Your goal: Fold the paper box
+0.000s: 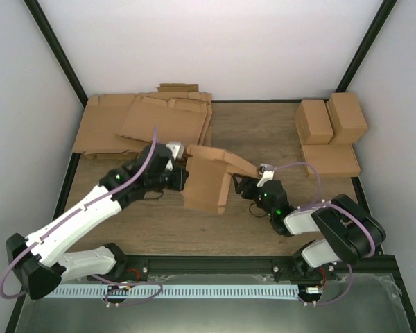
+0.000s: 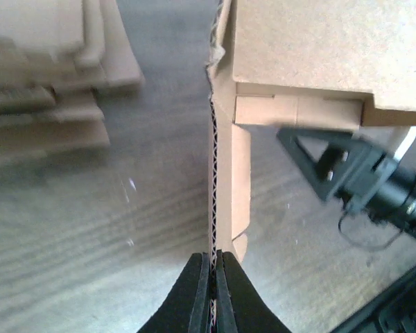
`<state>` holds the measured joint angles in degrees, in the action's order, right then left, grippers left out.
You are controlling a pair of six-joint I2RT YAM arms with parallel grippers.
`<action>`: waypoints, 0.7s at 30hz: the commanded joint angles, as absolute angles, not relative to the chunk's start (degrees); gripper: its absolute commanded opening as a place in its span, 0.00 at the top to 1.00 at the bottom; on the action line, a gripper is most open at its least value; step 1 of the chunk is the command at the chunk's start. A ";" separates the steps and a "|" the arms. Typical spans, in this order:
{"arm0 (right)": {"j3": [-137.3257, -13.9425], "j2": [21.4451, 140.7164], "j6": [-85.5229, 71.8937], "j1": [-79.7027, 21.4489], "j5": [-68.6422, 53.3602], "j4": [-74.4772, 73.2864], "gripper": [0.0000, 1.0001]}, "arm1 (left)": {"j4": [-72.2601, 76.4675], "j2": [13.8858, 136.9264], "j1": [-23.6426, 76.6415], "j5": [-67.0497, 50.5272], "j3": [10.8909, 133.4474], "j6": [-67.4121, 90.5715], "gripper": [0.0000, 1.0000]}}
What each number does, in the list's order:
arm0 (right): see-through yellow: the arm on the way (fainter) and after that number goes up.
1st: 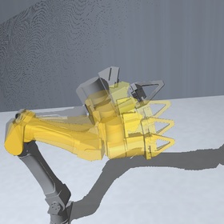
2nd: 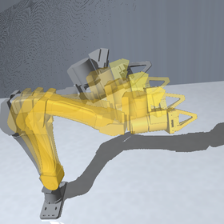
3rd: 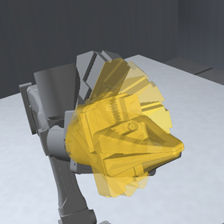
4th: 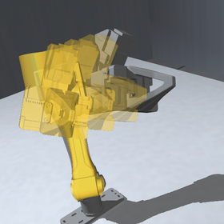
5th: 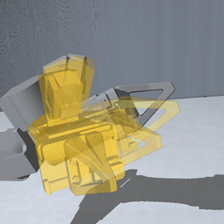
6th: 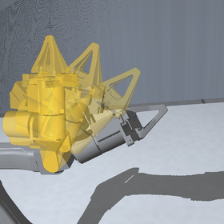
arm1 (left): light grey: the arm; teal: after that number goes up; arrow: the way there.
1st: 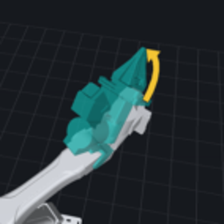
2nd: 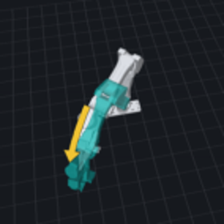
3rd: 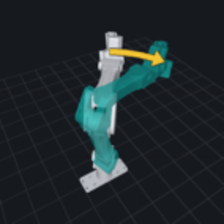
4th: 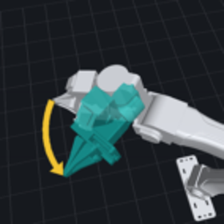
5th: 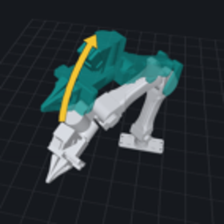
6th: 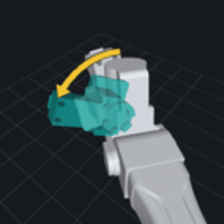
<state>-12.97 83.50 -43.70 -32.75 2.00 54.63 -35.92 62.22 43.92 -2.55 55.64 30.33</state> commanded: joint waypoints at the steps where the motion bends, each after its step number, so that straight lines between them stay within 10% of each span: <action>1: -11.41 77.75 -41.41 -33.17 -3.43 48.78 0.22 | -54.57 68.18 44.00 6.87 73.25 23.17 0.96; 9: -11.38 57.67 -29.26 -33.32 -6.95 27.49 0.05 | -68.87 75.93 43.92 9.90 82.95 21.65 0.96; 21: -19.42 52.61 -13.77 -37.92 -3.84 16.23 0.06 | -73.92 83.09 44.03 5.78 86.14 19.07 0.96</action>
<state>-13.45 50.06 -21.78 -34.37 -6.90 20.01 -71.00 81.87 43.92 7.60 83.09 20.88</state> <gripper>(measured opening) 0.939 0.041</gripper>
